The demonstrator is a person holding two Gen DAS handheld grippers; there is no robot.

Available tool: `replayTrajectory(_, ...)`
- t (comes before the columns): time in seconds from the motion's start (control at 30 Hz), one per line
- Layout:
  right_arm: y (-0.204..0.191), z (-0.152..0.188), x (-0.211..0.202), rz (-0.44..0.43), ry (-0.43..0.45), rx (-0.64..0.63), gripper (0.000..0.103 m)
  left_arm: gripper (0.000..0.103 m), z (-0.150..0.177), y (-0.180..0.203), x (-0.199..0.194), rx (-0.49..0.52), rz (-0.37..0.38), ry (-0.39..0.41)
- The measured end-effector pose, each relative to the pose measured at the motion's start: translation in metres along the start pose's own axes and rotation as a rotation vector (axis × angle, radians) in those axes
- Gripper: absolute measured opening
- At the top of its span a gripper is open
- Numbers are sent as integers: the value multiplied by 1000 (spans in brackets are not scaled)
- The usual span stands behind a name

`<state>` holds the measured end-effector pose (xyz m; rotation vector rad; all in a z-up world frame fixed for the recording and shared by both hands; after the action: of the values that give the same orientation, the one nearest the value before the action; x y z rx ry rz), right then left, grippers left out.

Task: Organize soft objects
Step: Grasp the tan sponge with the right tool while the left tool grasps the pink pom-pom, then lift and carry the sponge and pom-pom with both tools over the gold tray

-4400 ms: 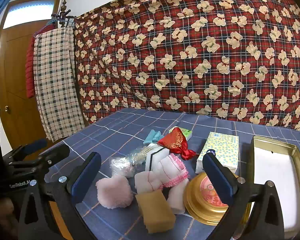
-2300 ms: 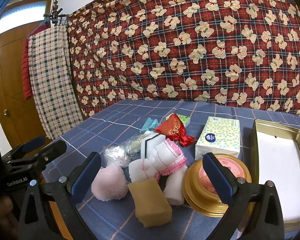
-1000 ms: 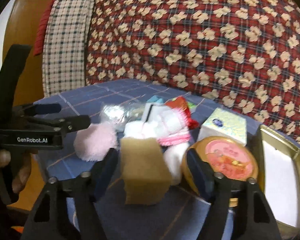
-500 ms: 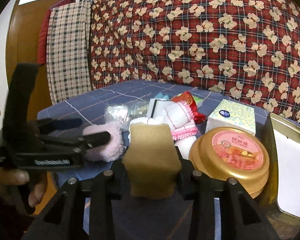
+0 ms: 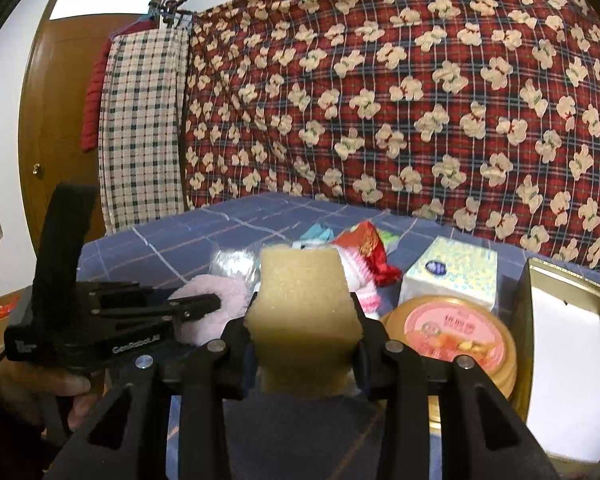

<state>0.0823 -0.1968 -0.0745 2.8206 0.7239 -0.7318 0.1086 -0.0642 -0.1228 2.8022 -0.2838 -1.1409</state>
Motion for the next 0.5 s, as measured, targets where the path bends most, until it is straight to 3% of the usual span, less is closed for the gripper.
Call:
replayTrajectory(0.3, 21, -21, 2, 19, 35, 33, 40, 16, -27, -7, -26, -19, -29, 157)
replayTrajectory(0.4, 30, -27, 3, -2, 36, 75, 40, 16, -40, -5, -27, -22, -28, 175)
replayTrajectory(0.5, 33, -36, 0, 42, 58, 46, 40, 16, -50, 2, -25, -6, -29, 185)
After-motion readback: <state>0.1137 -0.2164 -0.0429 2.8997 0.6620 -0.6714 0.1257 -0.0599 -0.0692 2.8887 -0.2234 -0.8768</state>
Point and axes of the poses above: each gripper's, at about its wrist camera, not at the fingertips, and x roughly the way its jaws point, y to its right, z to its underside, the point moved 8 cm from there along x, roughly the way its jaws point, and after that the axes turned 11 degrees about -y, right-handed, at the moved point
